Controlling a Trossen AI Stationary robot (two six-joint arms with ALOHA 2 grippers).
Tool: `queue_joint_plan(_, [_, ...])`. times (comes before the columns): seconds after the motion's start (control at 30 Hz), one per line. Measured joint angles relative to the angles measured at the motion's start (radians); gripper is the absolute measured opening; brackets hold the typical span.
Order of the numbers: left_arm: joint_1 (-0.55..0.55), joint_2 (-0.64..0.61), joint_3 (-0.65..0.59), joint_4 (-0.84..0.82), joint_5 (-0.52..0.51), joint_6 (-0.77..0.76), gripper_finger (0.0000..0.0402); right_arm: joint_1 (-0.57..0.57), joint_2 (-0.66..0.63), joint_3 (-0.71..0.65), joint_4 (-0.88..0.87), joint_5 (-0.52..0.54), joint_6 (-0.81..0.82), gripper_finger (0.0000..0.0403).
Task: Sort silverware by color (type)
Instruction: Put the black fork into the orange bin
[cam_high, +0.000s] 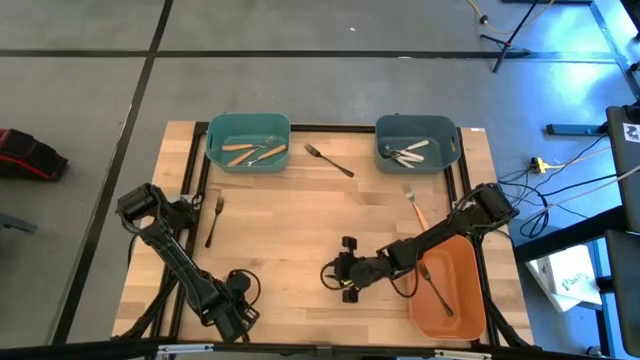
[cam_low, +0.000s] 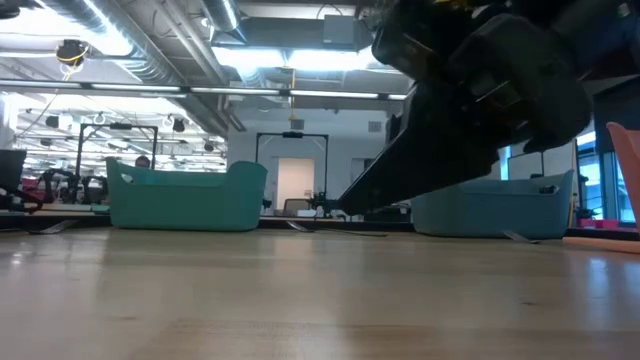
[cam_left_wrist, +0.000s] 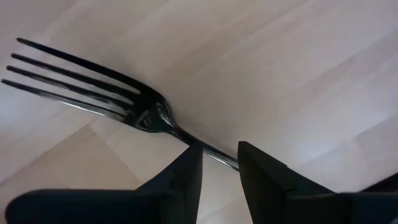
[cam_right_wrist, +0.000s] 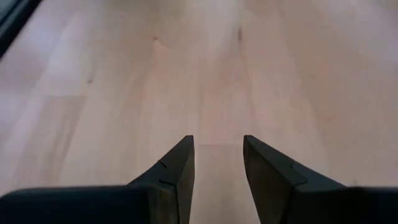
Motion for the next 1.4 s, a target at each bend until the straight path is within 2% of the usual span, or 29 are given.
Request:
queue_joint_plan(0.67, [-0.004, -0.016, -0.004, 0.001, 0.063, 0.019, 0.0094, 0.012, 0.0, 0.0, 0.0, 0.01, -0.001, 0.0127])
queue_joint_plan(1.2, [-0.042, -0.023, -0.004, 0.013, 0.04, -0.052, 0.0094, 0.012, 0.0, 0.0, 0.0, 0.01, -0.001, 0.0127])
queue_joint_plan(1.4, [-0.063, -0.022, -0.004, 0.007, -0.013, -0.095, 0.0094, 0.012, 0.0, 0.0, 0.0, 0.01, -0.001, 0.0127])
